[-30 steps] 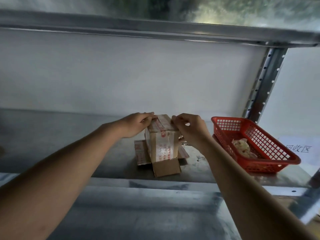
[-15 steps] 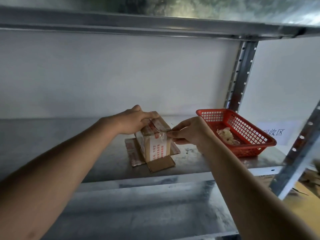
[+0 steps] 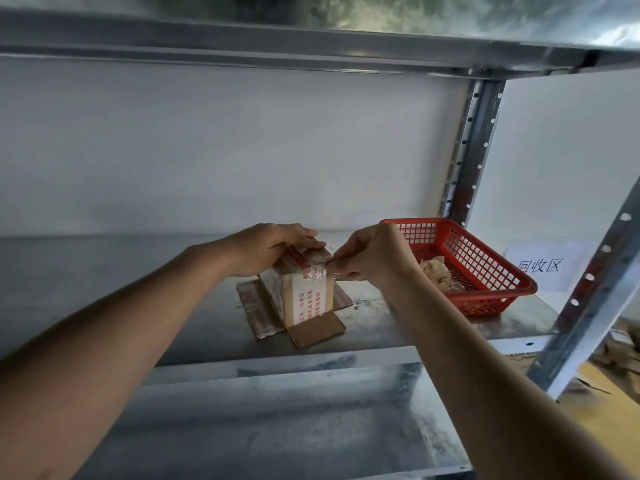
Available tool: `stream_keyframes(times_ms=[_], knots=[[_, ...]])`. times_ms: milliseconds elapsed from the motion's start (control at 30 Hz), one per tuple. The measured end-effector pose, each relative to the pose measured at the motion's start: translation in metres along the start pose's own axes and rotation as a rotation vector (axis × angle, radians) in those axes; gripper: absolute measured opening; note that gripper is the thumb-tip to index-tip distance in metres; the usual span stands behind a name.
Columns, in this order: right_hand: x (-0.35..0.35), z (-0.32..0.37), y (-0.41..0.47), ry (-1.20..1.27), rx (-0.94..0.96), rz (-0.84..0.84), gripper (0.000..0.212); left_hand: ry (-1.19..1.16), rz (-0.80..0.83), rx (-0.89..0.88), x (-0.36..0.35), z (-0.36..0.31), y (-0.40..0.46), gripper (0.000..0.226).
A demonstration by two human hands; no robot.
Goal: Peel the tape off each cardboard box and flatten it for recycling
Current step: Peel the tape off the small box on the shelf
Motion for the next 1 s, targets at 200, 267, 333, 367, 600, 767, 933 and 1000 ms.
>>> stream_keyframes(times_ms=[200,267,333,367,600,767,933,1000], knots=[[0.006,0.039,-0.005,-0.477,0.258,-0.167,0.019,0.048,-0.11,0.146,-0.006,0.001,0.017,0.065],[0.008,0.038,-0.005,-0.474,0.288,-0.117,0.016,0.067,-0.129,0.199,-0.008,0.002,0.022,0.062],[0.012,0.029,-0.006,-0.379,0.266,-0.089,0.016,0.066,-0.143,0.229,-0.01,0.0,0.024,0.059],[0.013,0.025,-0.006,-0.308,0.249,-0.079,0.018,0.065,-0.149,0.232,-0.01,-0.001,0.024,0.058],[0.007,0.018,-0.008,-0.063,0.262,0.159,0.019,0.062,-0.167,0.242,-0.011,0.002,0.027,0.056],[0.001,0.006,-0.008,-0.117,0.16,0.166,0.01,-0.21,-0.148,0.163,-0.011,0.004,0.022,0.051],[-0.001,0.004,-0.005,-0.261,0.224,0.035,0.009,-0.101,-0.147,0.145,-0.011,0.002,0.02,0.043],[-0.005,0.006,-0.003,-0.252,0.206,0.007,0.014,-0.038,-0.158,0.168,-0.01,0.004,0.021,0.049]])
Point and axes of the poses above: each hand's wrist, its own y-axis towards the middle knuckle, its own x-axis out of the back of the hand, z = x × y, the point moved 4 cm from there along y, towards the middle knuckle, and after that the axes turned 13 degrees about z, right-handed, at the moved point
